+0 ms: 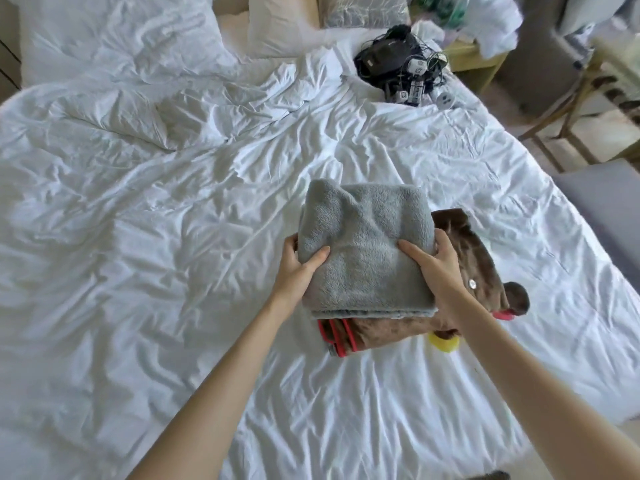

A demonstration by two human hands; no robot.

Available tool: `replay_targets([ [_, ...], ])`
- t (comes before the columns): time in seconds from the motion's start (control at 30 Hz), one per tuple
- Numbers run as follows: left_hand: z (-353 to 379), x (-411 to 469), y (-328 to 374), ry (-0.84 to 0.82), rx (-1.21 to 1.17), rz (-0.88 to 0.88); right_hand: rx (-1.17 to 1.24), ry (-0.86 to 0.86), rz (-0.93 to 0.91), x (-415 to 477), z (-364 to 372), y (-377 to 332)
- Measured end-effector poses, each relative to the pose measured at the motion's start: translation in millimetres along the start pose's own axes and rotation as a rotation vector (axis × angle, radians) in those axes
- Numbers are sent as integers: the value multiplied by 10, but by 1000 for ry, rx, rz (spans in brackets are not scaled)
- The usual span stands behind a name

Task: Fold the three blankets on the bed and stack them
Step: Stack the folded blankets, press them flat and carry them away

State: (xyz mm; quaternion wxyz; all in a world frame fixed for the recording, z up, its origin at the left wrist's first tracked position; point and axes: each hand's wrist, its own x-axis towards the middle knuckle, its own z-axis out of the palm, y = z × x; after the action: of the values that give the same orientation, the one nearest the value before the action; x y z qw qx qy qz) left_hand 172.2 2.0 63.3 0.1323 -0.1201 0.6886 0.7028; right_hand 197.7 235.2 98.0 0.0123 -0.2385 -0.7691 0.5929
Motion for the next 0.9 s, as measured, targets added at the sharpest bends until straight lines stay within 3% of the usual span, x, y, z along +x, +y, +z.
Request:
replay_targets([
  [0.2,874,-86,-159,88,149,32,-98,18,-47,403,-865,171],
  [0.37,1196,-124,-466,150,591,-233,-554,-211,73,737,-1058,551],
  [0.43,1321,-143,-433,271,738,-87,-662,-193,-14,799,-1068,623],
  [0.5,1462,-103,-311,380,876,226,-731,-145,-177,847,-1032,624],
  [0.6,1708,126,-154,314,1107,548,-847,-132,-419,939,-852,610],
  [0.73,1838,456,-384,95,1452,557,-977,-227,-639,1050,-621,797],
  [0.9,1635,599,-1014,103,1546,499,-1012,-283,-707,1153,-437,1277],
])
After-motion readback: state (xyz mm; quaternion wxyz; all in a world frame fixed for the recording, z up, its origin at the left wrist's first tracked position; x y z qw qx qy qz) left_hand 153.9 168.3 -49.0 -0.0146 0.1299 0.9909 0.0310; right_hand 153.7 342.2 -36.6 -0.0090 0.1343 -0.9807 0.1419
